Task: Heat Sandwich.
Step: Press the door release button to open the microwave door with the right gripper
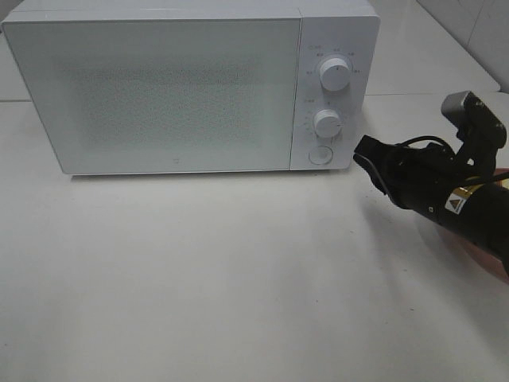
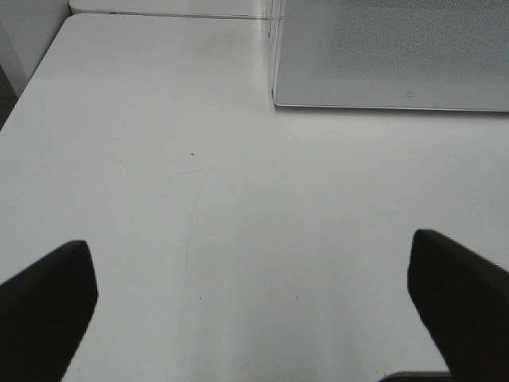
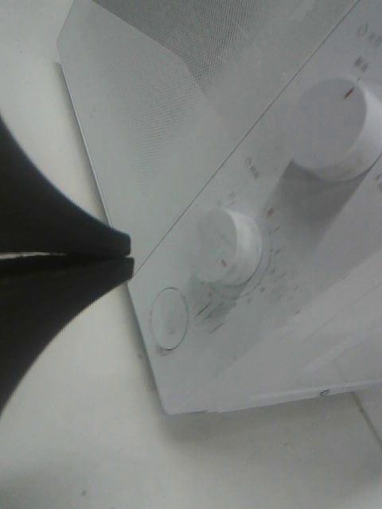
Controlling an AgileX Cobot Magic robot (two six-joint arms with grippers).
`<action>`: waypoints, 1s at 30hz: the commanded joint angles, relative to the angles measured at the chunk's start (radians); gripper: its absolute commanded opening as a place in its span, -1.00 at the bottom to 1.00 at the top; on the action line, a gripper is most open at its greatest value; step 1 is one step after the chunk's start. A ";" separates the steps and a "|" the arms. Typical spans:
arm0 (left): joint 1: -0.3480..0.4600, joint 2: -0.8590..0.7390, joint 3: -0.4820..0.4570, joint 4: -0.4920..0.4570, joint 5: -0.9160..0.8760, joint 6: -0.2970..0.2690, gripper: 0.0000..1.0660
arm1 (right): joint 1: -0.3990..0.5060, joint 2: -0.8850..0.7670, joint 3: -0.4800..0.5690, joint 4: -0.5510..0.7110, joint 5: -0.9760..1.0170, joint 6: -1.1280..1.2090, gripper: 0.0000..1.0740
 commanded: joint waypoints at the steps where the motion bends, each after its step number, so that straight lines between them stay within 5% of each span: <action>1: 0.000 -0.023 0.003 -0.005 -0.015 0.000 0.92 | 0.003 0.022 0.000 -0.014 -0.017 0.075 -1.00; 15: 0.000 -0.023 0.003 -0.005 -0.015 0.000 0.92 | 0.006 0.119 -0.127 -0.112 0.018 0.479 -1.00; 30: 0.000 -0.023 0.003 -0.005 -0.015 0.000 0.92 | 0.014 0.120 -0.269 -0.096 0.292 0.604 -1.00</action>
